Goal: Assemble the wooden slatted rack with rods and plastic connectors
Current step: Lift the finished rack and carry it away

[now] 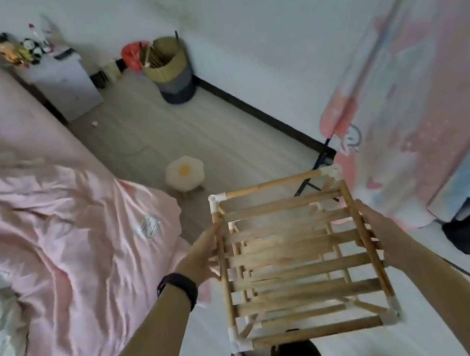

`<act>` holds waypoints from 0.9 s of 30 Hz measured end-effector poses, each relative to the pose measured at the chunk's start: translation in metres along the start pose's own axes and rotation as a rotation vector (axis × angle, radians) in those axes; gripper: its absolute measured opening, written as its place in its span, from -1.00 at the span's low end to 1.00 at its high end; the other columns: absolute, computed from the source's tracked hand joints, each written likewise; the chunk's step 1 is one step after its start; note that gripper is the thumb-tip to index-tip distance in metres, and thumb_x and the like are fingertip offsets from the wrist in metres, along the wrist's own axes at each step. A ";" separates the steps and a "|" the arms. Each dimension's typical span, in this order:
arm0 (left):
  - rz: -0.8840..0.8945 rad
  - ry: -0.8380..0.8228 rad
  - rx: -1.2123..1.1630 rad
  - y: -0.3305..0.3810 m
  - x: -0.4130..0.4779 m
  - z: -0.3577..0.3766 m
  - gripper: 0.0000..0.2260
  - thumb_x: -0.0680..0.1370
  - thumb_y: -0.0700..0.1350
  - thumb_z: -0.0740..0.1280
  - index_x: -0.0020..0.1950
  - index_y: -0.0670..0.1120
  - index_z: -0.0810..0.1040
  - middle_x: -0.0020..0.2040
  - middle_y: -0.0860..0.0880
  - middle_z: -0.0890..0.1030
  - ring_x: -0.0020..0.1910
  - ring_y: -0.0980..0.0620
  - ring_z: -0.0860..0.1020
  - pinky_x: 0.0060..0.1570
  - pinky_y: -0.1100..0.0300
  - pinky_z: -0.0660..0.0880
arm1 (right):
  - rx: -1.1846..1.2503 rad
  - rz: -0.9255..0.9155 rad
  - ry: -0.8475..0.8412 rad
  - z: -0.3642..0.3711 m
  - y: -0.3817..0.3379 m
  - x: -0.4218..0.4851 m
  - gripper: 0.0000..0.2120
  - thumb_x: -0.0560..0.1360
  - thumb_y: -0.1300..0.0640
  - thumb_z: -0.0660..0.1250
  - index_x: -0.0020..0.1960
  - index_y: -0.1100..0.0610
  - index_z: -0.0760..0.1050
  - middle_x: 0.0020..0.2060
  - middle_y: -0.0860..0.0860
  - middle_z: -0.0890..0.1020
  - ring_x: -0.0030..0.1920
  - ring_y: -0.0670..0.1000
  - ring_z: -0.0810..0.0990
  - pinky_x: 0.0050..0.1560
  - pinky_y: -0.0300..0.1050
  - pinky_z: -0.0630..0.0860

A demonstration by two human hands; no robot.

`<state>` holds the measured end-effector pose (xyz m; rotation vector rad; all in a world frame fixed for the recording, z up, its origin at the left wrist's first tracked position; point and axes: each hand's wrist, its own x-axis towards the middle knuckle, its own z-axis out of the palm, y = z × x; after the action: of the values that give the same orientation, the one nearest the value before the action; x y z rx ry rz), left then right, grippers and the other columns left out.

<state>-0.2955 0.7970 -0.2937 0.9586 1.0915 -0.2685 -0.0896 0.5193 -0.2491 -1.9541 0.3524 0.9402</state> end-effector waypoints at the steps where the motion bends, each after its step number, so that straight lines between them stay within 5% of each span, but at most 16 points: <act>1: 0.009 -0.008 0.016 0.017 0.010 0.004 -0.52 0.52 0.38 0.30 -0.14 -0.06 0.49 -0.15 -0.10 0.53 -0.17 -0.11 0.48 -0.03 -0.04 0.48 | 0.018 -0.002 0.017 0.001 -0.011 0.007 -0.50 0.58 -0.32 0.23 -0.05 0.15 0.52 -0.21 0.12 0.47 -0.17 0.10 0.49 -0.20 -0.06 0.42; 10: -0.018 0.043 0.072 0.169 0.100 0.013 -0.52 0.52 0.29 0.36 0.13 -0.12 0.55 0.17 -0.20 0.55 0.18 -0.28 0.52 0.28 -0.33 0.41 | 0.137 0.017 -0.031 0.027 -0.115 0.115 -0.52 0.56 -0.33 0.25 -0.04 0.11 0.52 -0.15 0.14 0.48 -0.05 0.16 0.47 0.03 0.07 0.41; 19: -0.018 0.129 0.051 0.310 0.170 -0.005 -0.58 0.56 0.19 0.36 0.15 -0.15 0.54 0.17 -0.21 0.57 0.13 -0.25 0.51 0.32 -0.37 0.35 | 0.165 0.045 -0.126 0.073 -0.242 0.219 -0.49 0.54 -0.34 0.29 -0.21 0.11 0.53 -0.16 0.13 0.53 -0.08 0.15 0.49 -0.12 0.00 0.43; 27: -0.056 0.161 0.109 0.453 0.272 -0.034 -0.53 0.51 0.23 0.40 0.22 -0.10 0.51 0.21 -0.21 0.50 0.16 -0.28 0.46 0.17 -0.38 0.36 | 0.209 0.068 -0.097 0.138 -0.353 0.310 -0.49 0.54 -0.37 0.24 -0.03 0.09 0.57 -0.04 0.16 0.53 0.02 0.17 0.50 -0.07 0.06 0.45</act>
<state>0.0915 1.1587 -0.2896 1.0617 1.2624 -0.3033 0.2545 0.8641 -0.3012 -1.7101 0.4448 0.9969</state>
